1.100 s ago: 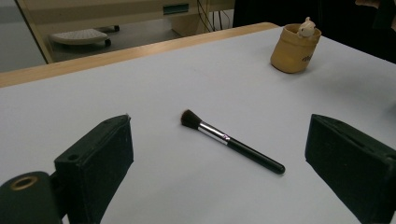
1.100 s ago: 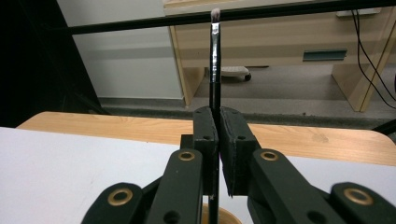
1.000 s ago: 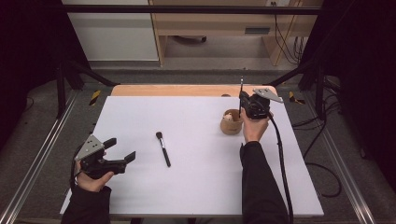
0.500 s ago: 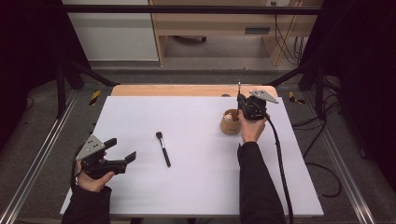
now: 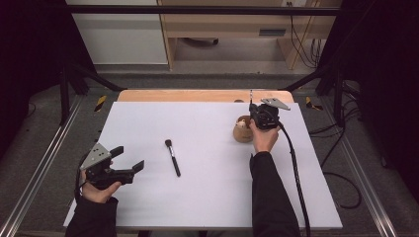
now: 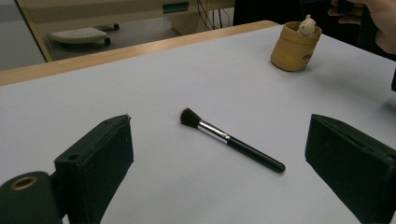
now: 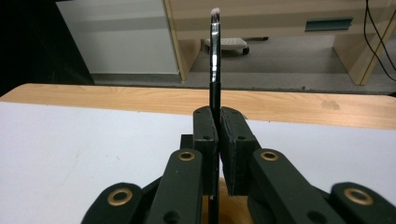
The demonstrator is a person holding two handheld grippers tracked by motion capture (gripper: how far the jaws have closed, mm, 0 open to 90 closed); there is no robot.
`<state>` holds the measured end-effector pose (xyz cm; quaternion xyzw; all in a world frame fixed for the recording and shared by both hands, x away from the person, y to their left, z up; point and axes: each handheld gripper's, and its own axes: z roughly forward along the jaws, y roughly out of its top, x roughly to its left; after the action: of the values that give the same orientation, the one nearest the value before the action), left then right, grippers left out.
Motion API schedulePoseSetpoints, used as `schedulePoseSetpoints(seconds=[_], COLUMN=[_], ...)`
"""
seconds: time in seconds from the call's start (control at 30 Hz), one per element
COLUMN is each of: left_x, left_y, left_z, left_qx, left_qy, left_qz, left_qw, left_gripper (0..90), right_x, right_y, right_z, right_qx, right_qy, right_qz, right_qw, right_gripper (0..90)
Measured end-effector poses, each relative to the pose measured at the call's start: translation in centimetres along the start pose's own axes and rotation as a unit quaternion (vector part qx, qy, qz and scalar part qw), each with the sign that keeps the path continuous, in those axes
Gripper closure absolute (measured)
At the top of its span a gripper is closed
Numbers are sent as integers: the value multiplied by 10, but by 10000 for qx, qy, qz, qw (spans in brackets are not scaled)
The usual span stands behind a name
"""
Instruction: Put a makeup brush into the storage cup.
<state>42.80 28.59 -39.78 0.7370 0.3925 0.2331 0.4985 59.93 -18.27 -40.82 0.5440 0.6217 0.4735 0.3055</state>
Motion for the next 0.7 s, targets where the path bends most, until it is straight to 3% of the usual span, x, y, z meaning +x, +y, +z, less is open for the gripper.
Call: schedulePoseSetpoints(seconds=[0.33, 0.47, 0.6, 0.7], left_x=[-1, -1, -1, -2], left_y=[0, 0, 0, 1], left_z=[0, 0, 0, 0], left_qx=[-16, -6, -7, -2], left_qy=[-2, -5, -5, -10], left_qz=[-18, 16, 15, 18], left_qw=[10000, 10000, 10000, 10000], left_gripper=[70, 70, 70, 70], right_x=[2, 2, 3, 0], right_y=[-6, -7, -6, -7], right_z=[4, 3, 0, -4], right_qx=[331, 442, 419, 422], right_qy=[6, -93, -117, -137], right_qz=[-78, -128, -186, -73], right_qw=[9994, 9989, 9989, 9990], right_gripper=[857, 855, 844, 809])
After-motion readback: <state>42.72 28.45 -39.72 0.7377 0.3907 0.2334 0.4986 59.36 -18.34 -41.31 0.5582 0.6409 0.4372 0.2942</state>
